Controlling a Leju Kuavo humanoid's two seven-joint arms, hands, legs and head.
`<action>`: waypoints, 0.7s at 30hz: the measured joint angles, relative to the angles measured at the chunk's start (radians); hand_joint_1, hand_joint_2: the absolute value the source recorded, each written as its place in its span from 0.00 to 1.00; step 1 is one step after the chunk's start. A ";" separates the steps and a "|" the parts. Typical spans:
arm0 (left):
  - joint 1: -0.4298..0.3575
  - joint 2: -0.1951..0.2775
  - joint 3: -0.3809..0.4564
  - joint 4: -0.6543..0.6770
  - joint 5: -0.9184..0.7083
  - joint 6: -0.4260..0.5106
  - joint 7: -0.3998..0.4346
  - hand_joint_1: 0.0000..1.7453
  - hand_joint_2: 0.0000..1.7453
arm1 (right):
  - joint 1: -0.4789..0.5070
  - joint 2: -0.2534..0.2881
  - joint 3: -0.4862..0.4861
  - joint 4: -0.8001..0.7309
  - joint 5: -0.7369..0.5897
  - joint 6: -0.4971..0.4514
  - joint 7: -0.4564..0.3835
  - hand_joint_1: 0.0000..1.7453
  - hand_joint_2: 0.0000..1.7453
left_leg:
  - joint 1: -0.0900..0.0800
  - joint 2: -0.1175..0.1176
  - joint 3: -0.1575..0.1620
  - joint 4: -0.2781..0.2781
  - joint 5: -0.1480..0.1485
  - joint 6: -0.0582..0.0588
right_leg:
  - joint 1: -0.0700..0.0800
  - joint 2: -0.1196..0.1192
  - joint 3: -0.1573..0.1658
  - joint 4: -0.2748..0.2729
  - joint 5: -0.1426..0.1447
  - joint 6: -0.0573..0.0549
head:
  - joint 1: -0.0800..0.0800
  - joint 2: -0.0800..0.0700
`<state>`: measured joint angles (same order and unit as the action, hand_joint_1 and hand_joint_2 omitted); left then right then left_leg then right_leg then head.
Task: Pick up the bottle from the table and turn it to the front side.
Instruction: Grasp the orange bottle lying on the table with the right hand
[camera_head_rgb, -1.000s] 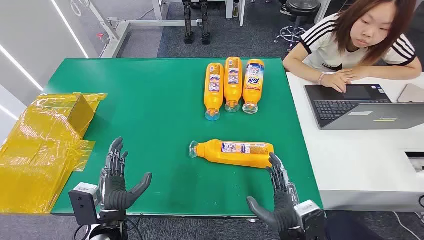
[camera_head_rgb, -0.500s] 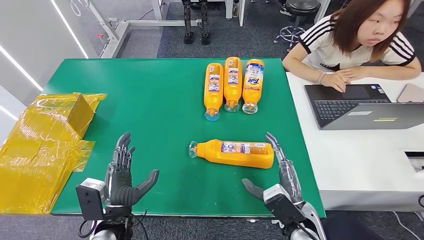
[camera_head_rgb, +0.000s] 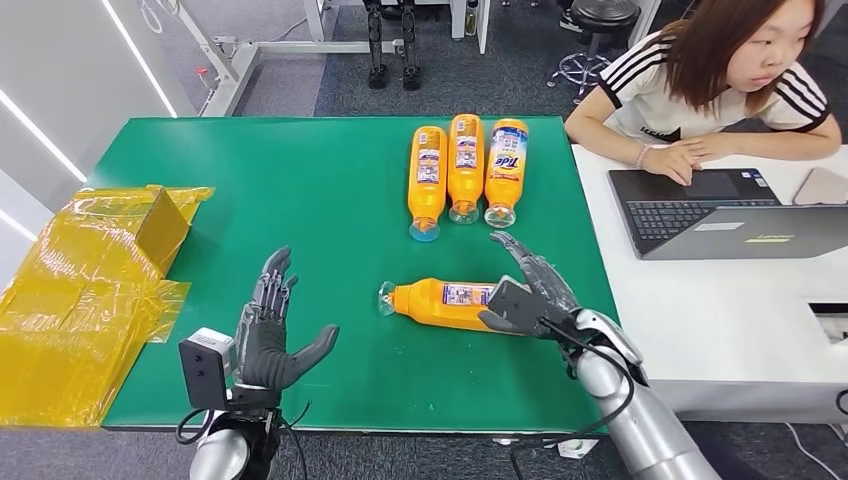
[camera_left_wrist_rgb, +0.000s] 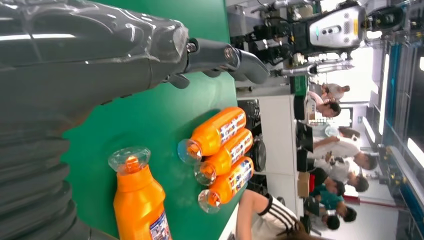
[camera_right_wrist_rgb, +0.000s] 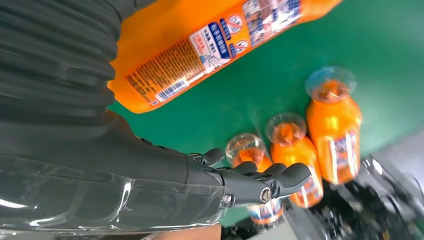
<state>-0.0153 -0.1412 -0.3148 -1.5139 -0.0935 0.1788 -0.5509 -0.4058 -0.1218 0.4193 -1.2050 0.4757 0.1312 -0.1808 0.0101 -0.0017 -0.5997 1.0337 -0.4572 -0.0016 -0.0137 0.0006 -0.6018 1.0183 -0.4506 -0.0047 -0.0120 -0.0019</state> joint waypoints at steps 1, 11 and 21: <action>-0.007 0.002 -0.003 0.010 0.007 -0.004 -0.001 0.00 1.00 | -0.031 -0.007 0.017 0.037 -0.006 0.030 0.007 0.00 1.00 | 0.000 0.000 0.000 0.000 0.000 0.000 | 0.000 0.000 0.000 0.000 0.000 0.000 | 0.000 0.000; -0.067 0.025 -0.014 0.081 0.117 -0.068 0.017 0.00 1.00 | -0.249 -0.067 0.207 0.306 -0.005 0.262 0.047 0.00 1.00 | 0.000 0.000 0.000 0.000 0.000 0.000 | 0.000 0.000 -0.001 0.000 0.000 0.000 | 0.000 0.000; -0.080 0.036 -0.014 0.114 0.229 -0.159 0.058 0.00 1.00 | -0.343 -0.100 0.323 0.393 -0.054 0.393 0.066 0.01 1.00 | 0.000 0.000 0.000 0.000 0.000 0.000 | 0.000 0.000 -0.001 0.000 0.000 0.000 | 0.000 0.000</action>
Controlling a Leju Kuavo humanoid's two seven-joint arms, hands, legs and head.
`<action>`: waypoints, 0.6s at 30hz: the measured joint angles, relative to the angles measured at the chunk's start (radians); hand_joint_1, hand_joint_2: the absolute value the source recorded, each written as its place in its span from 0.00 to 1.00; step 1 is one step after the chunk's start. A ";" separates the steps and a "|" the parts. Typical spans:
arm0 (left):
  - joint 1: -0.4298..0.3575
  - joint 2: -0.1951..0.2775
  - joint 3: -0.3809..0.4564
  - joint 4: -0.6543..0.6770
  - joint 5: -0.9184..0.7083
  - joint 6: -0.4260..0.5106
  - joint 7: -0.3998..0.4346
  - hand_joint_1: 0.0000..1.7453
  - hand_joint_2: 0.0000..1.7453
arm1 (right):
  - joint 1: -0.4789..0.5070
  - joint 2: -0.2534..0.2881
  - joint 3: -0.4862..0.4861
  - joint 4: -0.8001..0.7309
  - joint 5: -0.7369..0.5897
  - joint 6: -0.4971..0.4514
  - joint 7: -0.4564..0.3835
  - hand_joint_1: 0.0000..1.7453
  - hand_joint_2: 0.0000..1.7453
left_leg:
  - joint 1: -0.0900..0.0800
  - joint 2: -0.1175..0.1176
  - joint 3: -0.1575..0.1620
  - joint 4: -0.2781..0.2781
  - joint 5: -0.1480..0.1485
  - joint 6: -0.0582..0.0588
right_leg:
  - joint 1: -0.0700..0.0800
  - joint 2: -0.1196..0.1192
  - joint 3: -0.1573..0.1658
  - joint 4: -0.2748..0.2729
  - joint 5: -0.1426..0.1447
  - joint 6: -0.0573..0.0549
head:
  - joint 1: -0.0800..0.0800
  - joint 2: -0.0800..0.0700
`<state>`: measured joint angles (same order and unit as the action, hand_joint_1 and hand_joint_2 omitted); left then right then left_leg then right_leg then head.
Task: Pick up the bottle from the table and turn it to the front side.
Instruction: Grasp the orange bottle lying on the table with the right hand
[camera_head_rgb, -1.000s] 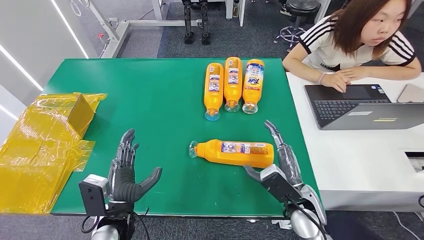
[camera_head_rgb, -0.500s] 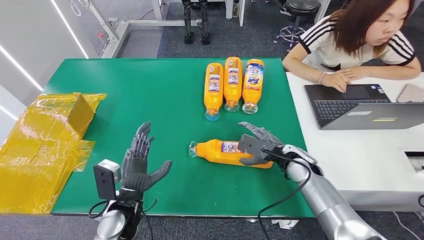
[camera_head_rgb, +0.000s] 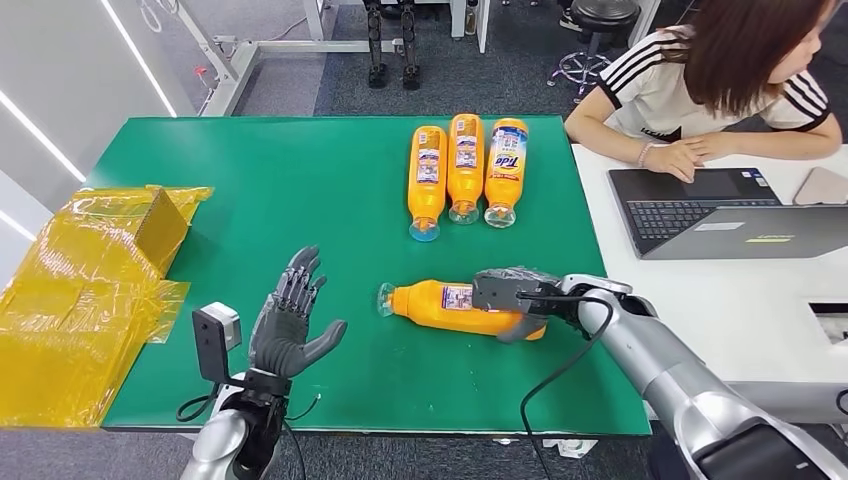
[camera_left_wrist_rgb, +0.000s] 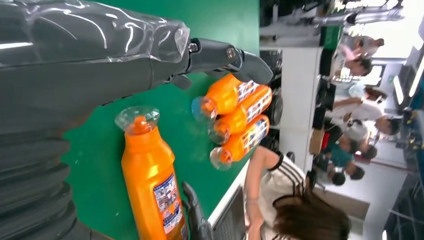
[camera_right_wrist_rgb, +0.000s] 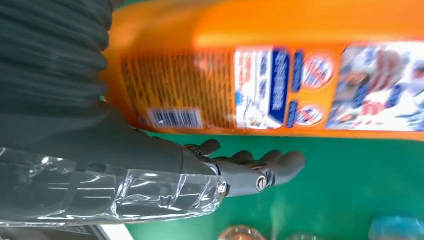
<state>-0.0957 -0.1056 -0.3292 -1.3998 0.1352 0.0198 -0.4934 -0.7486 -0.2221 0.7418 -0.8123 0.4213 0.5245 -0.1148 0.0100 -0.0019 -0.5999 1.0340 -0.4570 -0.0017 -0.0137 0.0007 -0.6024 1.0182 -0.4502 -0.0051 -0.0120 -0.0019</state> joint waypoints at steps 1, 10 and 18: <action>0.000 0.001 0.000 0.004 0.011 -0.009 0.003 0.00 1.00 | -0.006 -0.003 0.013 0.005 -0.005 0.004 0.004 0.09 1.00 | 0.000 0.000 0.000 0.000 0.000 0.000 | 0.000 0.000 0.000 0.000 0.000 0.000 | 0.000 0.000; -0.011 0.001 0.000 0.029 0.049 -0.040 0.024 0.00 1.00 | -0.037 -0.007 0.094 0.038 -0.011 -0.022 0.015 1.00 1.00 | 0.000 0.000 0.001 0.000 0.000 0.000 | 0.000 0.000 0.000 0.000 0.000 0.000 | 0.000 0.000; -0.012 0.000 0.000 0.032 0.051 -0.046 0.033 0.00 1.00 | -0.037 -0.012 0.121 0.041 -0.012 -0.042 0.013 1.00 1.00 | 0.000 0.000 0.001 0.000 0.000 0.000 | 0.000 0.000 0.000 0.000 0.000 0.000 | 0.000 0.000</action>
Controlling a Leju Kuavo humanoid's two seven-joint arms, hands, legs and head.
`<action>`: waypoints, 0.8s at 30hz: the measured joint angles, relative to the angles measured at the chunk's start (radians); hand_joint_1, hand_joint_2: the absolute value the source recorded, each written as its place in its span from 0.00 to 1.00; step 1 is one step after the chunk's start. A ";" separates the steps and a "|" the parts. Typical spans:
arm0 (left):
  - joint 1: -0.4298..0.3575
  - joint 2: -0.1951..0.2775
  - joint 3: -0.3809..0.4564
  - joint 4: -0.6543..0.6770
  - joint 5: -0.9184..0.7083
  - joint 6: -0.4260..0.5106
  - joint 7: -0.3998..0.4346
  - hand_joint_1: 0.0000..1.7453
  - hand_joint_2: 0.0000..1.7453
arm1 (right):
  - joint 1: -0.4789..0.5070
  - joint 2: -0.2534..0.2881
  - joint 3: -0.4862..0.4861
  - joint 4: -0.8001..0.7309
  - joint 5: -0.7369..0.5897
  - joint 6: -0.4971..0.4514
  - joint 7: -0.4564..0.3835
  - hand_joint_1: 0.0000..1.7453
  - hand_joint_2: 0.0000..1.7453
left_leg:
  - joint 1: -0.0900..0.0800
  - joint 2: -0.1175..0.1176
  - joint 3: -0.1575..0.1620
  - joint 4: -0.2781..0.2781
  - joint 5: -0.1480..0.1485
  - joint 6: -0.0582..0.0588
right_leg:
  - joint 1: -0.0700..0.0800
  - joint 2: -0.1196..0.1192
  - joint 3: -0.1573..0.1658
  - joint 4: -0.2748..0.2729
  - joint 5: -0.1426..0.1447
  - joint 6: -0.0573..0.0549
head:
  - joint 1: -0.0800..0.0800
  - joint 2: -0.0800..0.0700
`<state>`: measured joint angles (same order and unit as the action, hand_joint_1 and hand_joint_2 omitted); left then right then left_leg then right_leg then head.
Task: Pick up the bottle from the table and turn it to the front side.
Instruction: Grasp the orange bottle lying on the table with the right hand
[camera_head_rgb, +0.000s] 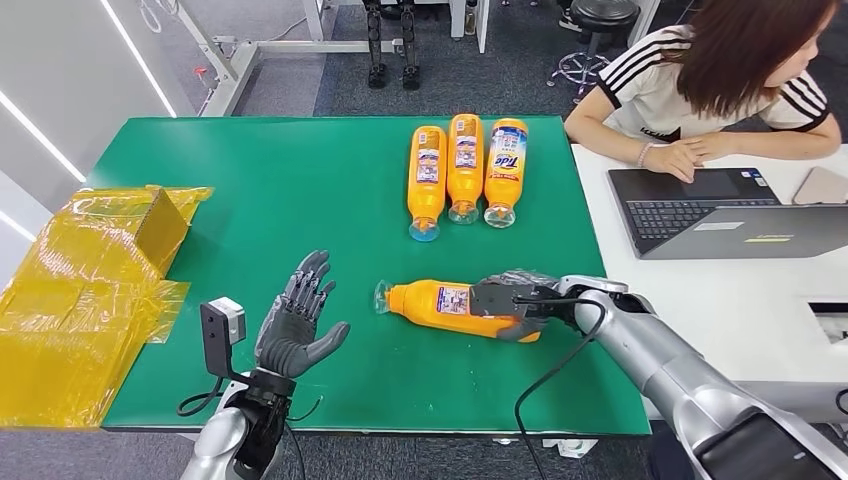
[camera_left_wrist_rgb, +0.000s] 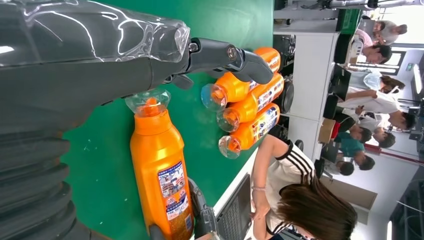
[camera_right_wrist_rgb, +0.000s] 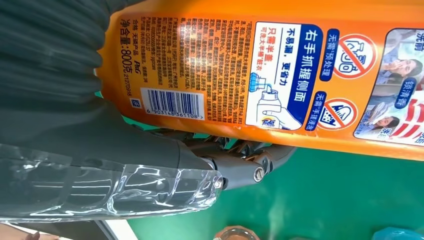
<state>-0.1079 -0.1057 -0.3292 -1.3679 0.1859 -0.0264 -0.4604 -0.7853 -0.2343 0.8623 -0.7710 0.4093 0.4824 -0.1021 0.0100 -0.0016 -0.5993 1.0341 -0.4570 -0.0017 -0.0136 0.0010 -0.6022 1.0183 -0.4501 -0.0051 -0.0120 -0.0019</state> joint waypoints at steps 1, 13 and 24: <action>0.000 0.000 0.000 0.000 0.000 0.000 0.000 0.00 1.00 | 0.000 -0.001 0.001 0.000 0.000 0.000 0.000 1.00 1.00 | 0.000 0.000 0.000 0.000 0.000 0.000 | 0.000 0.000 0.000 0.000 0.000 0.000 | 0.000 0.000; 0.009 -0.001 0.000 0.008 0.000 -0.007 -0.027 0.00 1.00 | 0.102 -0.029 -0.036 -0.075 -0.165 -0.133 -0.118 1.00 1.00 | 0.000 -0.002 0.000 0.000 0.000 0.000 | 0.000 -0.002 0.000 0.000 0.000 0.000 | 0.000 0.000; 0.015 -0.001 0.008 0.013 0.005 -0.005 -0.055 0.00 1.00 | 0.520 -0.006 -0.353 -0.331 -0.538 -0.224 -0.325 1.00 1.00 | 0.000 -0.008 -0.003 -0.001 -0.001 0.000 | 0.000 -0.007 0.000 -0.001 -0.003 0.001 | 0.000 0.000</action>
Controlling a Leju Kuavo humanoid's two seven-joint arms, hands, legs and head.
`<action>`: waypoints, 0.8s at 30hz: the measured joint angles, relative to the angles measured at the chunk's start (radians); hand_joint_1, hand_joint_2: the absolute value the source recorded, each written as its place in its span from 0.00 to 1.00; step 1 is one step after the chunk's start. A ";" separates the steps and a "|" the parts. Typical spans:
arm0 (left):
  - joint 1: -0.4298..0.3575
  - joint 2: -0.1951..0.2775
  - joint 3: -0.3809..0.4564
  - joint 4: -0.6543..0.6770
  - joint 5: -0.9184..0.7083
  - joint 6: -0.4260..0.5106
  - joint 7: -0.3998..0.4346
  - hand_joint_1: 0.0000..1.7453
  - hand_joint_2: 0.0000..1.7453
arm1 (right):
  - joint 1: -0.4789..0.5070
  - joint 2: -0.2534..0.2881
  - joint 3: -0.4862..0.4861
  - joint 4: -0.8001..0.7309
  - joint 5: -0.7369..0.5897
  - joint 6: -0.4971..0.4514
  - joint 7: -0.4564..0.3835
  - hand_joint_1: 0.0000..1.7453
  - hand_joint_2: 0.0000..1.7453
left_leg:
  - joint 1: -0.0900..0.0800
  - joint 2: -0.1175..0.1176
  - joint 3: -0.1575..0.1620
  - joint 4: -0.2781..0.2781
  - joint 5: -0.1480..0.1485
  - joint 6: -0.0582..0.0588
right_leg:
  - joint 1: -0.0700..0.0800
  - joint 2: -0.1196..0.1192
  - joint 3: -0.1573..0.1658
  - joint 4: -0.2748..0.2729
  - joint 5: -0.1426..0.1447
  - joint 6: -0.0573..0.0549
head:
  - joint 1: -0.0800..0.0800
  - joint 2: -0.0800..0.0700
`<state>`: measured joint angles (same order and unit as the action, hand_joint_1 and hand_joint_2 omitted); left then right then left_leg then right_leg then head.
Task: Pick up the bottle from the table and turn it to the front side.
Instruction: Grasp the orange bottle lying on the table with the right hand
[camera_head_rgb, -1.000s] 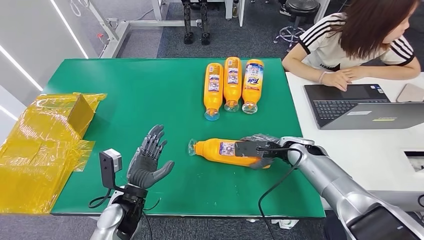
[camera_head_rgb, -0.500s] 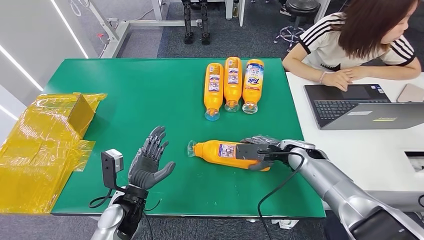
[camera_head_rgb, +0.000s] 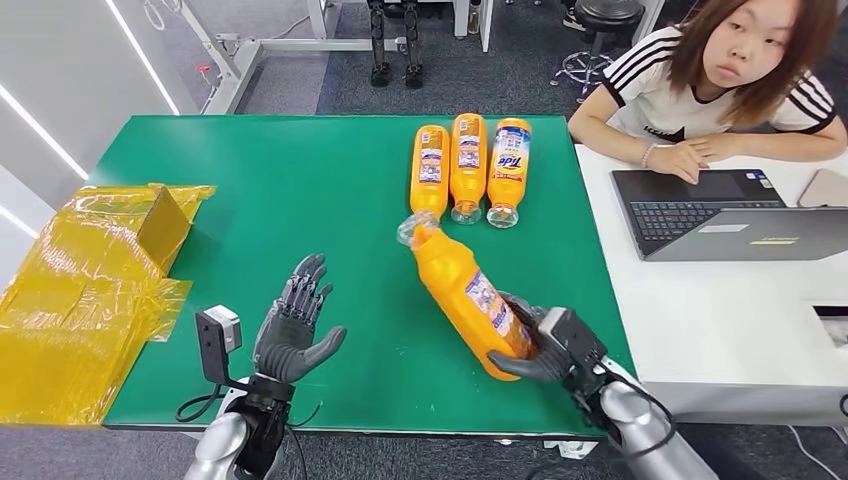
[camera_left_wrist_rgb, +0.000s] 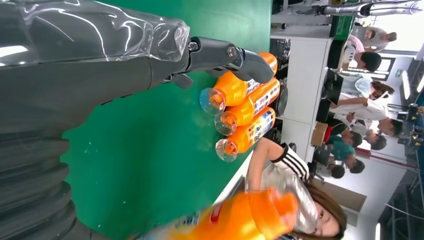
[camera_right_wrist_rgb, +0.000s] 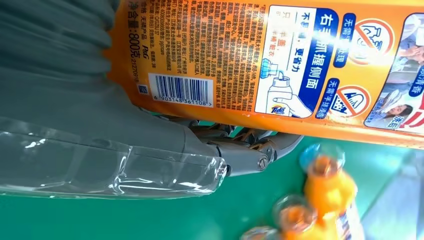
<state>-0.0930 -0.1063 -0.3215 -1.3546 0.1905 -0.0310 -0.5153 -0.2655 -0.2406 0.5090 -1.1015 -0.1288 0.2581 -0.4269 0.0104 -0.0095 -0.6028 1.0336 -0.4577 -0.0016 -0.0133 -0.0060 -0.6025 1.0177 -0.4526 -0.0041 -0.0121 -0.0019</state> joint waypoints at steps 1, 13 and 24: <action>0.000 0.001 0.002 0.000 -0.001 -0.001 -0.003 0.00 1.00 | 0.041 0.008 -0.031 -0.033 -0.004 -0.012 -0.005 1.00 1.00 | 0.000 0.000 0.000 0.000 0.000 0.000 | 0.000 0.000 0.000 0.000 0.000 0.000 | 0.000 0.000; -0.044 -0.007 0.003 0.001 -0.011 -0.010 -0.016 0.00 1.00 | 0.181 0.095 -0.168 -0.208 0.026 -0.043 -0.023 1.00 1.00 | 0.000 0.003 0.000 0.000 0.001 0.000 | 0.000 0.002 -0.001 0.000 0.001 -0.001 | 0.000 0.000; -0.201 -0.024 -0.036 0.028 0.045 -0.106 0.049 0.00 1.00 | 0.046 0.197 -0.130 -0.145 0.124 -0.026 -0.036 1.00 1.00 | 0.000 0.005 0.000 0.000 0.003 -0.002 | 0.000 0.005 -0.002 0.002 0.003 -0.002 | 0.000 0.000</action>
<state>-0.2936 -0.1302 -0.3576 -1.3263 0.2359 -0.1371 -0.4664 -0.2194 -0.0433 0.3789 -1.2461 -0.0048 0.2320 -0.4624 0.0105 -0.0041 -0.6024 1.0336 -0.4547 -0.0037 -0.0133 -0.0010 -0.6044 1.0192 -0.4492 -0.0057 -0.0123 -0.0019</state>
